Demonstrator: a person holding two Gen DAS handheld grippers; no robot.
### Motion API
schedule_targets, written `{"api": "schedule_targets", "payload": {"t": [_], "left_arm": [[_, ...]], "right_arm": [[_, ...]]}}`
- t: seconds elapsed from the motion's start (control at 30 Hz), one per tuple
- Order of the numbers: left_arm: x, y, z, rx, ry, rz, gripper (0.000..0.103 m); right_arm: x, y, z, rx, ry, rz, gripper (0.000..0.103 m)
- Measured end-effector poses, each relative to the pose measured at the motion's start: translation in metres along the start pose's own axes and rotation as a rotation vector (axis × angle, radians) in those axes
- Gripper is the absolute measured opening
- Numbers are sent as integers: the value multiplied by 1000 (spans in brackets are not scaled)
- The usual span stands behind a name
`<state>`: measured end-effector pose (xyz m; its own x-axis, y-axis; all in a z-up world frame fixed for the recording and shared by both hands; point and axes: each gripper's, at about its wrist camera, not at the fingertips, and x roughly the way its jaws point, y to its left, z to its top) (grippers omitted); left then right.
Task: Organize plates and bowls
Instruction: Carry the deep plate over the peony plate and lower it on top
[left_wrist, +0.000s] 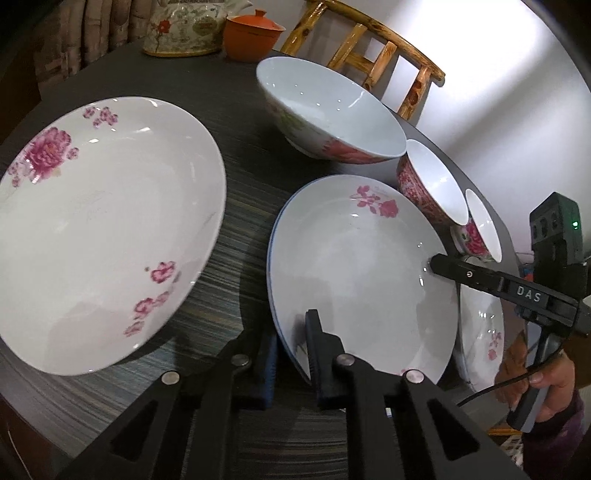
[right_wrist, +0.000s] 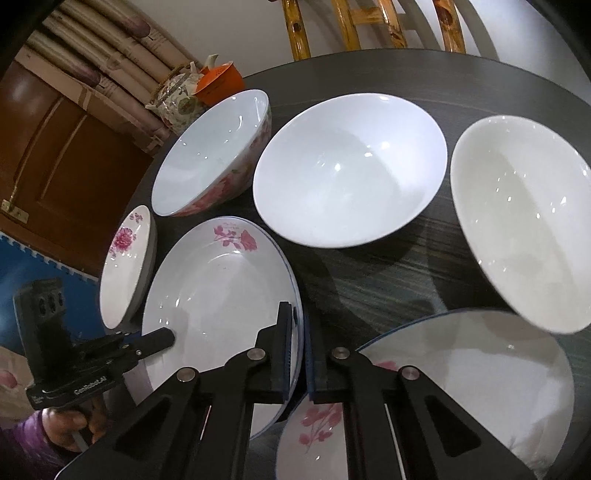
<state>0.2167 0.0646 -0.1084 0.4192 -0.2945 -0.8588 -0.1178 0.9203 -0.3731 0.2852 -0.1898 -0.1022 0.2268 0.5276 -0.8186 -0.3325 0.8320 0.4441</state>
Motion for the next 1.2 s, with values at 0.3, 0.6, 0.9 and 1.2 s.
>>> {"api": "schedule_targets", "payload": {"t": [0.3,0.6,0.9,1.2], "left_arm": [[-10,12,-6,9,-5,30,13],[-20,16,-12,42,-22,48,12],[-21,16,-11,58,-20,46,12],[-31,14,-9,61,-52,36,9]], "right_arm": [[0,14,-10,17,1,28,8],[5,16,-23,47,14,40,8],[12,17,-23,50,45,54,10],[9,15,-32,73,9,67,7]]}}
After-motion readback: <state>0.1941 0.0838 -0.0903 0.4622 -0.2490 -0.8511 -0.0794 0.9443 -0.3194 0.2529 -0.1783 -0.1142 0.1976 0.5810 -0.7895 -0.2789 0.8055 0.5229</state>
